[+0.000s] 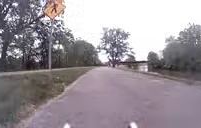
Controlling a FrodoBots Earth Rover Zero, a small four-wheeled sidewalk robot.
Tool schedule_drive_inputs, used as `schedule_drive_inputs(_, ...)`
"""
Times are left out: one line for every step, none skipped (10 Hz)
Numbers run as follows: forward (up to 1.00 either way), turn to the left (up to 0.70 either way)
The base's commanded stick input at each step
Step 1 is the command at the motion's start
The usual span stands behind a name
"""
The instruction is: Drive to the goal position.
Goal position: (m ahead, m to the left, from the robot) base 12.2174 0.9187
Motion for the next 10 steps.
schedule_drive_inputs(0.7, 0.0)
schedule_drive_inputs(0.7, 0.0)
schedule_drive_inputs(0.7, 0.0)
schedule_drive_inputs(0.7, 0.35)
schedule_drive_inputs(0.7, 0.35)
schedule_drive_inputs(0.7, 0.35)
schedule_drive_inputs(0.7, 0.35)
schedule_drive_inputs(0.7, 0.35)
schedule_drive_inputs(0.7, 0.32)
schedule_drive_inputs(0.7, 0.0)
